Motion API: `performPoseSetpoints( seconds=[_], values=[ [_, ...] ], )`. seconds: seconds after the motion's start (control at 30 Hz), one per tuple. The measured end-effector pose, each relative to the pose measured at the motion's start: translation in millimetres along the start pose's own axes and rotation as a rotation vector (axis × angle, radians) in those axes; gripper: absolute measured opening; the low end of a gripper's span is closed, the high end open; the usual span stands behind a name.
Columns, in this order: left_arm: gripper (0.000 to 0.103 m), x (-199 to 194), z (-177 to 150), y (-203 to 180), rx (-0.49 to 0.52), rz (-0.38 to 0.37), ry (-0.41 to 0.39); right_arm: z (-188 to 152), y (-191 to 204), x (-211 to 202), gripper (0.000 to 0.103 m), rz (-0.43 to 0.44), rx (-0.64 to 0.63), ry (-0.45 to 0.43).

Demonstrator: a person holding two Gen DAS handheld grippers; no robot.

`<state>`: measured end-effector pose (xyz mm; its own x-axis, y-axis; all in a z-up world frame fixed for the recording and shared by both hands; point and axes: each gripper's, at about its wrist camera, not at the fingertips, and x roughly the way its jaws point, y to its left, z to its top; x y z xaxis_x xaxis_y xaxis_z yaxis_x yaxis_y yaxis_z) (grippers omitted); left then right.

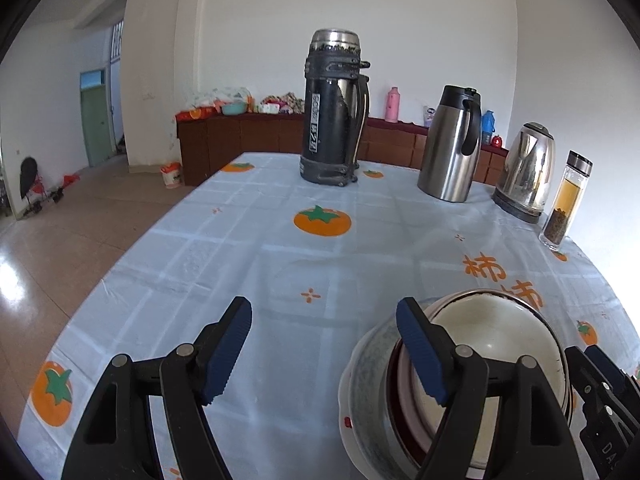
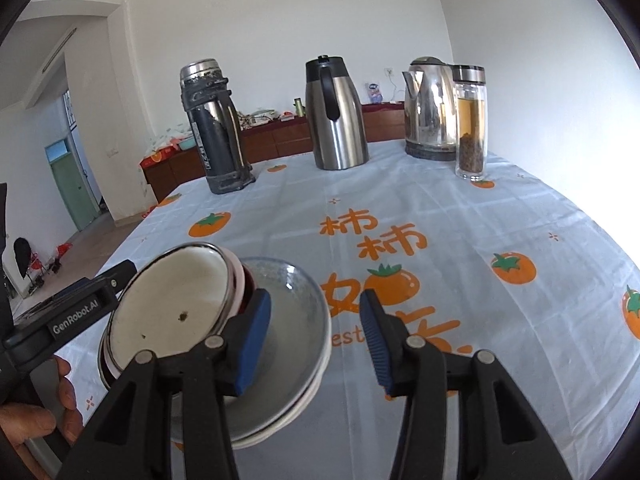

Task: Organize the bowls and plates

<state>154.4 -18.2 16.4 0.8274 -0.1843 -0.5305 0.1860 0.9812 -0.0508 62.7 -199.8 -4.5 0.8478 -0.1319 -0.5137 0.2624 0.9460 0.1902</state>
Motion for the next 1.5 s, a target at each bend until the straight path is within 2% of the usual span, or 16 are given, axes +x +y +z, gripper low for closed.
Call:
performPoseSetpoints(
  seconds=[0.1, 0.17, 0.23, 0.3, 0.47, 0.57, 0.67, 0.93, 1.07, 1.2, 1.37, 1.5],
  values=[
    [0.077, -2.7, -0.1, -3.6, 0.018, 0.016, -0.023, -2.5, -3.2, -8.7, 0.050, 0.017, 0.023, -0.074],
    [0.077, -3.9, -1.0, -6.4, 0.041, 0.039, -0.040, 0.1, -4.3, -14.7, 0.059, 0.039, 0.021, -0.124],
    [0.077, -6.3, -1.5, -9.0, 0.056, 0.063, -0.066, 0.5, -5.0, -22.1, 0.074, 0.059, 0.020, -0.174],
    [0.077, -10.0, -2.1, -8.7, 0.051, 0.070, -0.094, -0.3, -3.7, -28.3, 0.081, 0.089, 0.019, -0.207],
    [0.077, -24.4, -10.9, -0.2, -0.005, 0.075, -0.144, -1.5, 9.3, -33.2, 0.082, 0.120, -0.033, -0.217],
    [0.077, -35.0, -19.6, -4.3, 0.008, 0.111, -0.179, -4.4, 13.9, -37.4, 0.088, 0.148, -0.050, -0.232],
    [0.077, -40.2, -28.9, -8.0, 0.013, 0.111, -0.181, -7.4, 19.1, -42.2, 0.093, 0.133, -0.076, -0.262],
    [0.077, -44.8, -40.9, -12.4, 0.027, 0.115, -0.186, -12.7, 19.4, -43.4, 0.096, 0.097, -0.099, -0.280],
    [0.077, -51.7, -42.3, -9.0, -0.004, 0.064, -0.209, -16.7, 20.1, -51.7, 0.096, 0.102, -0.115, -0.306],
    [0.078, -59.6, -44.9, -10.6, -0.001, 0.047, -0.240, -19.7, 17.0, -59.6, 0.096, 0.116, -0.114, -0.333],
    [0.078, -67.0, -49.6, -14.1, 0.012, 0.035, -0.218, -20.5, 14.0, -61.6, 0.096, 0.129, -0.095, -0.298],
    [0.081, -77.9, -56.7, -12.8, 0.000, 0.016, -0.186, -20.6, 8.6, -74.6, 0.096, 0.153, -0.066, -0.314]
  ],
)
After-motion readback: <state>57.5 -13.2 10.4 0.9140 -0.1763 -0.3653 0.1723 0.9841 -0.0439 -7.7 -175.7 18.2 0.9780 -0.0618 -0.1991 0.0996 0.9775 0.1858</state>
